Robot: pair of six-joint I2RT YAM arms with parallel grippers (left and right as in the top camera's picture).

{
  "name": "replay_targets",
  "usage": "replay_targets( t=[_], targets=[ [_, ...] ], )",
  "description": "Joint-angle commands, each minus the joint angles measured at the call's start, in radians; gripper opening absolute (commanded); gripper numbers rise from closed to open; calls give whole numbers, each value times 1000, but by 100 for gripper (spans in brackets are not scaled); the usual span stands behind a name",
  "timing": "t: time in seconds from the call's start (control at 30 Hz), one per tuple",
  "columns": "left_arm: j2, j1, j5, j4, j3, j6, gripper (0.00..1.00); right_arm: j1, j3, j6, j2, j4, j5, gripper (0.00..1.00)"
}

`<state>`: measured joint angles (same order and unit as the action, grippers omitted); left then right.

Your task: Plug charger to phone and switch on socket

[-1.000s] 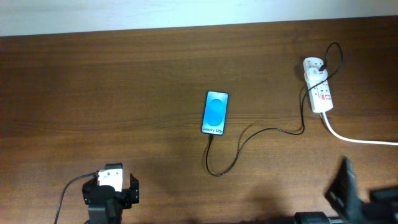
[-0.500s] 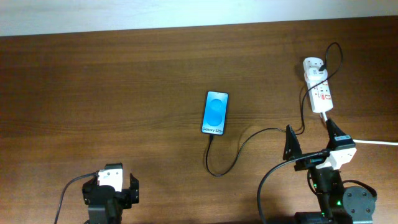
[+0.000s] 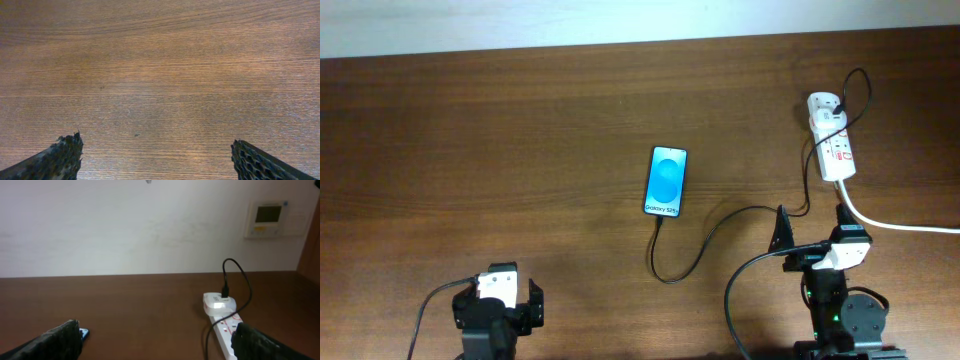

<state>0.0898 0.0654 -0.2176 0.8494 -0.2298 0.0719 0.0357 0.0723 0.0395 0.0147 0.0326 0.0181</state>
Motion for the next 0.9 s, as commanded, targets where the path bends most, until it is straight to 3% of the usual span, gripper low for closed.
replay_targets(
  t=[0.0, 0.23, 0.83, 0.87],
  targets=[
    [-5, 4, -8, 1, 2, 12, 99, -1, -67, -44, -10, 0, -31, 98],
    [-5, 4, -8, 1, 2, 12, 99, -1, -67, -111, -10, 46, -33, 98],
    [-7, 4, -16, 24, 3, 15, 99, -3, -67, -111, -7, 47, -31, 98],
    [-16, 4, -16, -24, 3, 15, 99, -3, -67, -111, -7, 47, -31, 99]
  ],
)
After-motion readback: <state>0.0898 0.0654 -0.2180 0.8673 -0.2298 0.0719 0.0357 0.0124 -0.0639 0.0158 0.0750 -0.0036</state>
